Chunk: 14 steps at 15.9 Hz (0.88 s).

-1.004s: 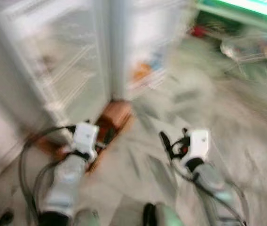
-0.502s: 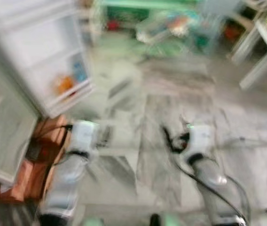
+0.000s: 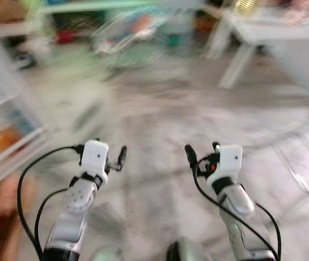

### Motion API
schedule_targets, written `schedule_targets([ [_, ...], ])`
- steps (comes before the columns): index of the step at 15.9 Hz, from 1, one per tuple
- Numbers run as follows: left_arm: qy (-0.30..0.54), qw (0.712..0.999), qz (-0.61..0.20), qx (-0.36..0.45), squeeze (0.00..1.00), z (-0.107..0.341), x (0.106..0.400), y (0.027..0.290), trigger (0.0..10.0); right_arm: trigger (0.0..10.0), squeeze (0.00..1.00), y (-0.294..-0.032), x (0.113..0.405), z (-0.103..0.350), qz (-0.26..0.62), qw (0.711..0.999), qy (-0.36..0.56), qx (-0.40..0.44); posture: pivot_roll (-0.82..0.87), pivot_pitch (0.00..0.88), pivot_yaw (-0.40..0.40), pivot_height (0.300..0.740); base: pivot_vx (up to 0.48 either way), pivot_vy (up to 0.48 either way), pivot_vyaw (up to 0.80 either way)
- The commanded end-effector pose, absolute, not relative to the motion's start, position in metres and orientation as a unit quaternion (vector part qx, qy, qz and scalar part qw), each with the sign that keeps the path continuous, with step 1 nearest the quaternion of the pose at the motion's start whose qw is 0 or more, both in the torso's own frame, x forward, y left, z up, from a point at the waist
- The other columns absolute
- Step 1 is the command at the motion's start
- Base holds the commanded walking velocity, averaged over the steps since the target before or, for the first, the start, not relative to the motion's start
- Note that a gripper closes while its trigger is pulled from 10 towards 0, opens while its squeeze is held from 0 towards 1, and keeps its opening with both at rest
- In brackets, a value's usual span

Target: Restocking fridge

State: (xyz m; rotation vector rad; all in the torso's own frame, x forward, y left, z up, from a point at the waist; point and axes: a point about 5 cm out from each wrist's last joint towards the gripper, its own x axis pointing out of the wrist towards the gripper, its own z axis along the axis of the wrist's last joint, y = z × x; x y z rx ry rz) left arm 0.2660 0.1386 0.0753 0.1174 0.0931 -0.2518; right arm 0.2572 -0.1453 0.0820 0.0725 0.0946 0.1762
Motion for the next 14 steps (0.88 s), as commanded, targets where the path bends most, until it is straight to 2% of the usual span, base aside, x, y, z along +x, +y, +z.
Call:
schedule_targets([
  [1, 0.048, 0.988, -0.134, 0.056, 0.00, 0.074, 0.265, 0.132, 10.0, 10.0, 0.00, -0.155, 0.257, 0.084, 0.065, 0.997, 0.040, 0.032, 0.06, 0.114, -0.036, 0.740, 0.480, 0.000, -0.80],
  [12, -0.007, 0.992, -0.121, 0.017, 0.00, 0.095, 0.276, 0.125, 10.0, 10.0, 0.00, -0.158, 0.266, 0.098, 0.050, 0.999, 0.004, 0.022, 0.04, 0.101, -0.037, 0.740, 0.470, 0.000, -0.80],
  [14, -0.040, 0.994, -0.099, -0.006, 0.00, 0.109, 0.282, 0.126, 10.0, 10.0, 0.00, -0.161, 0.268, 0.111, 0.034, 0.999, -0.029, 0.007, 0.04, 0.099, -0.033, 0.740, 0.379, 0.291, -0.80],
])
